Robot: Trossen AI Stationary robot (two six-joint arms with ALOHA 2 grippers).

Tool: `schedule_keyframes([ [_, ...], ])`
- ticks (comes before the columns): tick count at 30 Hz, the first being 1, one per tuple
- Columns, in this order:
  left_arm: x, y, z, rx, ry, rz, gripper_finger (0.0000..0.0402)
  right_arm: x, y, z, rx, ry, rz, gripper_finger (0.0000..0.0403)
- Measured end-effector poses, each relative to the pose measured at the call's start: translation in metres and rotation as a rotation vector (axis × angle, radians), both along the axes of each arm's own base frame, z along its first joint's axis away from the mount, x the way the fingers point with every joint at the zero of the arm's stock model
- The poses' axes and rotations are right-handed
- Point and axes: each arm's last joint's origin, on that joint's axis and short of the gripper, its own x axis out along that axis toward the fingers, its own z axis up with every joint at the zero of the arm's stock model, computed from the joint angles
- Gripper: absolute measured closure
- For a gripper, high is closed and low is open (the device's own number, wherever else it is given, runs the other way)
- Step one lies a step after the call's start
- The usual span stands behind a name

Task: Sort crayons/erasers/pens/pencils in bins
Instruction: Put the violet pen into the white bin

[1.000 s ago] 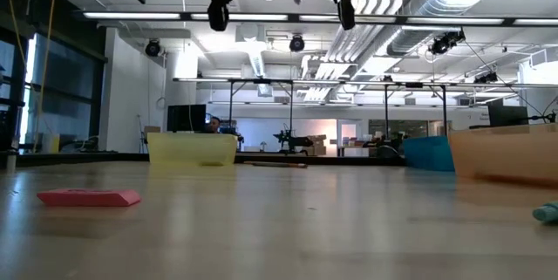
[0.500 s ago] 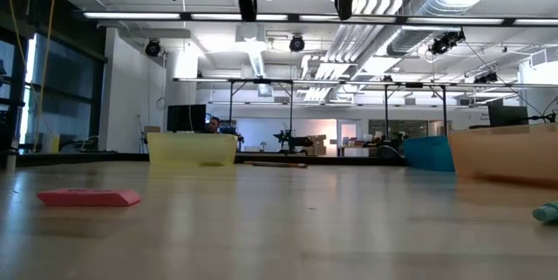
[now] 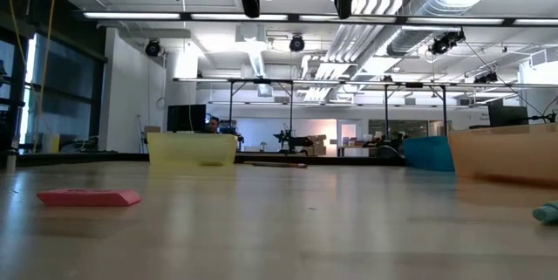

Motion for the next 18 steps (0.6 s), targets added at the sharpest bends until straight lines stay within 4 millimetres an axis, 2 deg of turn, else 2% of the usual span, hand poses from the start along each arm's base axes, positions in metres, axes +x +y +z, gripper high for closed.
schedule_keyframes([
  [5, -0.006, 0.004, 0.005, 0.018, -0.018, 0.021, 0.0373, -0.001, -0.001, 0.001, 0.0, -0.004, -0.005, 0.028],
  [10, -0.024, 0.007, 0.017, 0.03, 0.017, 0.075, 0.0373, -0.01, -0.009, 0.011, -0.048, -0.03, -0.087, 0.0239],
  [15, -0.05, -0.001, 0.022, -0.011, 0.168, 0.095, 0.0375, -0.028, -0.02, 0.026, -0.171, -0.049, -0.145, 0.023],
  [18, -0.065, -0.017, 0.021, -0.062, 0.297, 0.112, 0.0384, -0.037, -0.029, 0.028, -0.206, -0.005, -0.179, 0.024],
])
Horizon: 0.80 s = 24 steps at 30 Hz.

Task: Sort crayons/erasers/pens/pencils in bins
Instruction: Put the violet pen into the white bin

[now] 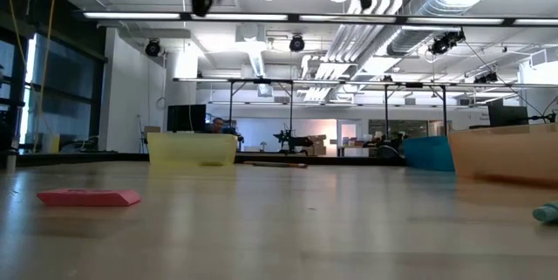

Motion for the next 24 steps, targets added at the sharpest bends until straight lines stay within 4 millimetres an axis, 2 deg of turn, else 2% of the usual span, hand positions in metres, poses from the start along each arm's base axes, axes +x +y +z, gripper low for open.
schedule_keyframes([
  [5, -0.021, -0.037, -0.011, -0.116, 0.239, 0.047, 0.0384, -0.009, -0.018, -0.009, -0.015, 0.123, -0.064, 0.0289],
  [9, -0.03, -0.071, -0.022, -0.242, 0.383, 0.096, 0.0385, -0.012, -0.031, -0.016, -0.034, 0.192, -0.038, 0.0344],
  [13, -0.039, -0.111, -0.032, -0.375, 0.498, 0.072, 0.0385, -0.016, -0.042, -0.017, -0.057, 0.204, -0.013, 0.0394],
  [18, -0.061, -0.158, -0.05, -0.459, 0.718, 0.072, 0.0385, -0.02, -0.051, -0.017, -0.053, 0.208, 0.006, 0.0388],
  [24, -0.086, -0.196, -0.07, -0.454, 0.887, 0.144, 0.0385, -0.021, -0.051, -0.018, -0.069, 0.214, 0.027, 0.04],
])
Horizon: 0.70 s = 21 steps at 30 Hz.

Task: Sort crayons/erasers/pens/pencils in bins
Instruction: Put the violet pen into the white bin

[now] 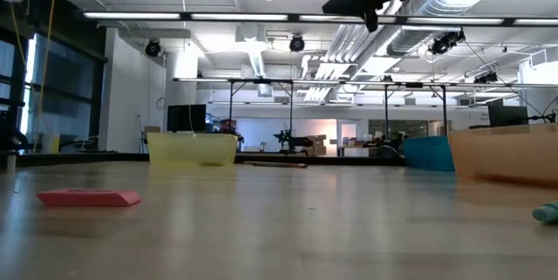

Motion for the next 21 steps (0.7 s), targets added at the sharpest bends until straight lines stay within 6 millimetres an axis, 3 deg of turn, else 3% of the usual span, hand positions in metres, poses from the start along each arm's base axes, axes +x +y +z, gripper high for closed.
schedule_keyframes([
  [6, -0.017, -0.015, -0.036, 0.016, 0.08, 0.074, 0.0385, 0.002, 0.005, 0.0, 0.003, -0.001, 0.02, 0.0402],
  [11, -0.026, -0.021, -0.06, -0.05, 0.021, 0.109, 0.0385, 0.005, 0.012, 0.0, 0.009, -0.004, 0.029, 0.0402],
  [21, -0.04, -0.036, -0.066, -0.114, 0.031, 0.125, 0.0385, 0.009, 0.021, 0.001, 0.01, -0.008, 0.015, 0.0403],
])
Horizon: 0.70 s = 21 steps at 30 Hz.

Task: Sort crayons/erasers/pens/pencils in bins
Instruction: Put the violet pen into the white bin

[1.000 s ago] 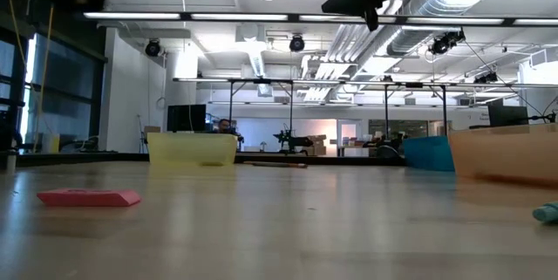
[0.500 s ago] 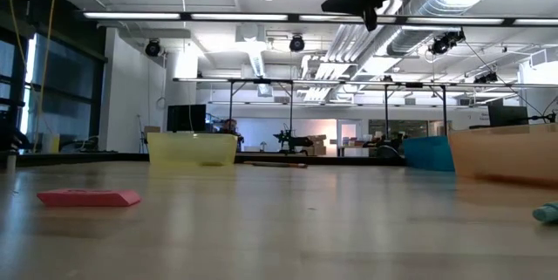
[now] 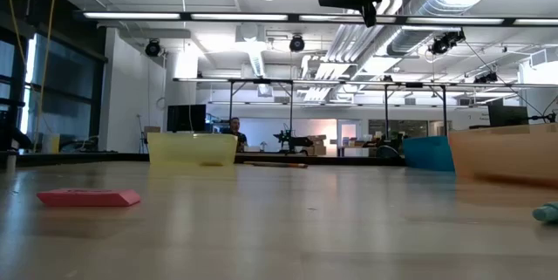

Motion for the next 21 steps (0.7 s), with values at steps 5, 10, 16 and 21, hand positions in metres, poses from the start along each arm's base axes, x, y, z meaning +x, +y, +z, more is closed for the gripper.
schedule_keyframes([
  [5, -0.005, -0.01, -0.006, -0.024, 0.036, 0.015, 0.0385, 0.001, 0.002, 0.0, 0.0, 0.0, 0.007, 0.0403],
  [10, 0.001, -0.025, -0.02, -0.023, 0.053, 0.003, 0.0385, 0.001, 0.002, 0.0, 0.0, 0.0, 0.007, 0.0403],
  [16, 0.009, -0.031, -0.037, 0.03, 0.087, 0.025, 0.0385, 0.001, 0.002, 0.0, -0.001, -0.004, 0.007, 0.0403],
  [21, 0.014, -0.028, -0.04, 0.076, 0.074, 0.039, 0.0385, 0.001, 0.002, 0.001, -0.002, -0.01, 0.006, 0.0403],
])
